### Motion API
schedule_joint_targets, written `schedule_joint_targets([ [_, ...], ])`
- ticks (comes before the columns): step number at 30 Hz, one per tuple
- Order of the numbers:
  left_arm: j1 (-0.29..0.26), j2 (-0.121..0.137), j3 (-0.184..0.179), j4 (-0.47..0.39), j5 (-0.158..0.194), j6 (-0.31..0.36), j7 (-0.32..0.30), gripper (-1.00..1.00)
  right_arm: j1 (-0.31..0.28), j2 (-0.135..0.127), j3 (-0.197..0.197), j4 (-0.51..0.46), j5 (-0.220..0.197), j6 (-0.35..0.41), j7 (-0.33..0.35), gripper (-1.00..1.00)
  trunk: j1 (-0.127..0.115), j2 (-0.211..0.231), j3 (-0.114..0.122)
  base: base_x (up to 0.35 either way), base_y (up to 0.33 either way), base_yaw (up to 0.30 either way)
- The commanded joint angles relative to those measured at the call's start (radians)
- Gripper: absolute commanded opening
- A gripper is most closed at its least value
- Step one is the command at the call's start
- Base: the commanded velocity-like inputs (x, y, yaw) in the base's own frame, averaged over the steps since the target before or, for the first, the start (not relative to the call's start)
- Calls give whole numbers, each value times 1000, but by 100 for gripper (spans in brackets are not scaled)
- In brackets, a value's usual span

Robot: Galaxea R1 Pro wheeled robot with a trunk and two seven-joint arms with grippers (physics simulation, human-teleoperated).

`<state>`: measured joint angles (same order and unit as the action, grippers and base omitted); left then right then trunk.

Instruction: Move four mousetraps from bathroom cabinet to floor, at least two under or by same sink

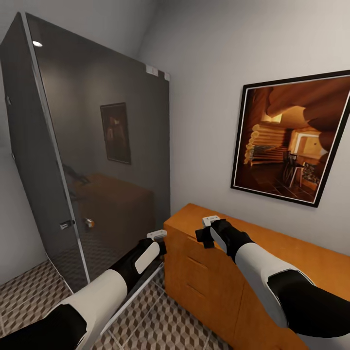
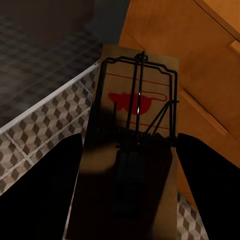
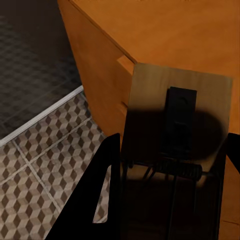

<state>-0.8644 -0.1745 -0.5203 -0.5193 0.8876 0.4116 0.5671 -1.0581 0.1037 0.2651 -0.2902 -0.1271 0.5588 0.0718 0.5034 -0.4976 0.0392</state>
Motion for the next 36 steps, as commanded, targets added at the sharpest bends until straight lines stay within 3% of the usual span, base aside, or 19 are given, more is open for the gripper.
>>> schedule_joint_targets([
  [1,-1,0,-3,-1,4,3,7,-100,0,-1,8,-1,-12,4,-1,-100,-4,7,3,-1,4,0],
  [14,-1,0,0,-1,4,3,8,-100,0,-1,8,-1,-12,4,-1,-100,-53,98,44,0,0,0],
  [36,-1,0,0,-1,4,2,7,-100,0,-1,8,-1,-12,4,-1,-100,-53,98,44,-185,162,0],
])
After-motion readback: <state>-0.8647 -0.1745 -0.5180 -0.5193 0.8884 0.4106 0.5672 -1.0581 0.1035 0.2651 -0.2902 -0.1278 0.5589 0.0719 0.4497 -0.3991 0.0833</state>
